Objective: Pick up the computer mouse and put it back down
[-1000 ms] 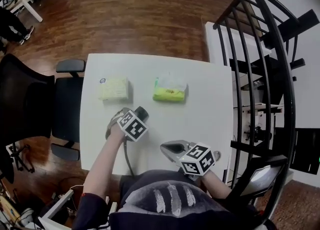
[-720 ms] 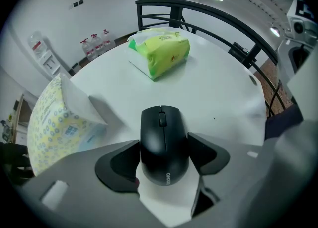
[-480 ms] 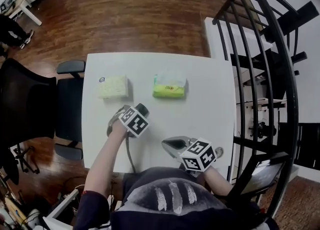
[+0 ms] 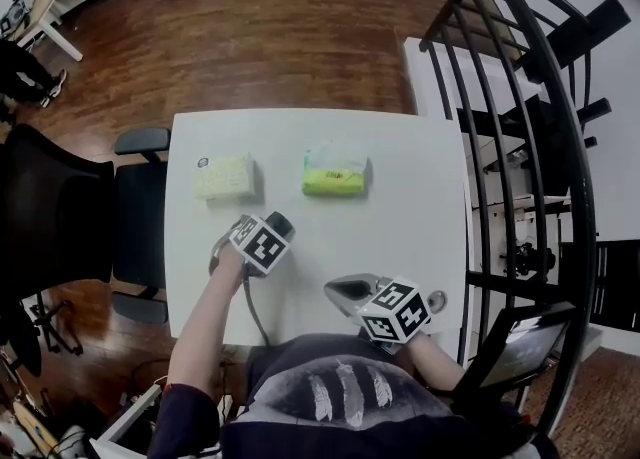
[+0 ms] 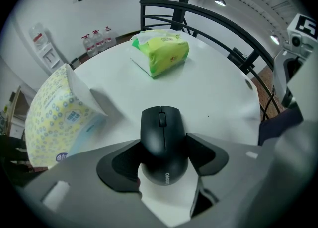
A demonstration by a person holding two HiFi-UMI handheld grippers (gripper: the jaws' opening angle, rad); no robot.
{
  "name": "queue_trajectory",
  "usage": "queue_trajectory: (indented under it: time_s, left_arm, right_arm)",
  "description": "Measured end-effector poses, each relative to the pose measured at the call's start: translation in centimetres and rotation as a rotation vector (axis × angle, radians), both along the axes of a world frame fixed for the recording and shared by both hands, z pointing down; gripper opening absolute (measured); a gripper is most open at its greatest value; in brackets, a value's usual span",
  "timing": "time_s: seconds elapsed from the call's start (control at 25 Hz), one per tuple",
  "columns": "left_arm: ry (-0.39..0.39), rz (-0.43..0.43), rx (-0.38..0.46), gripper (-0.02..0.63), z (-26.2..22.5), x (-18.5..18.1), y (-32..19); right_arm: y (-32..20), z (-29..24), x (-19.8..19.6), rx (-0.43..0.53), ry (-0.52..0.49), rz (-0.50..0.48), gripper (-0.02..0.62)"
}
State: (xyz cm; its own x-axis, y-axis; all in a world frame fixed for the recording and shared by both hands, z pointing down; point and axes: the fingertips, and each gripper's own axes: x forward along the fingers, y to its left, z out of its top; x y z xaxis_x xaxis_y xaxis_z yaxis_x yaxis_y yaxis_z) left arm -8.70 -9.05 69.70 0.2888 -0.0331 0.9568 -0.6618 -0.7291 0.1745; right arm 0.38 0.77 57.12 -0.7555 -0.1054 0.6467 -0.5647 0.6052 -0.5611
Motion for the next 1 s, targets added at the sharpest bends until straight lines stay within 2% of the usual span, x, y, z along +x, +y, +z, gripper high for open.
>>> queue_trajectory:
  time_s: [0.52, 1.0]
  left_arm:
    - [0.082, -0.034, 0.064, 0.305, -5.9, -0.4, 0.8]
    - [0.102, 0.0, 0.171, 0.305, -13.0, -0.7, 2.9]
  right_arm:
    - [1.0, -0.9, 0.3, 0.019, -0.009, -0.002, 0.003]
    - [2.5, -1.4, 0.8, 0.034, -0.014, -0.013, 0.003]
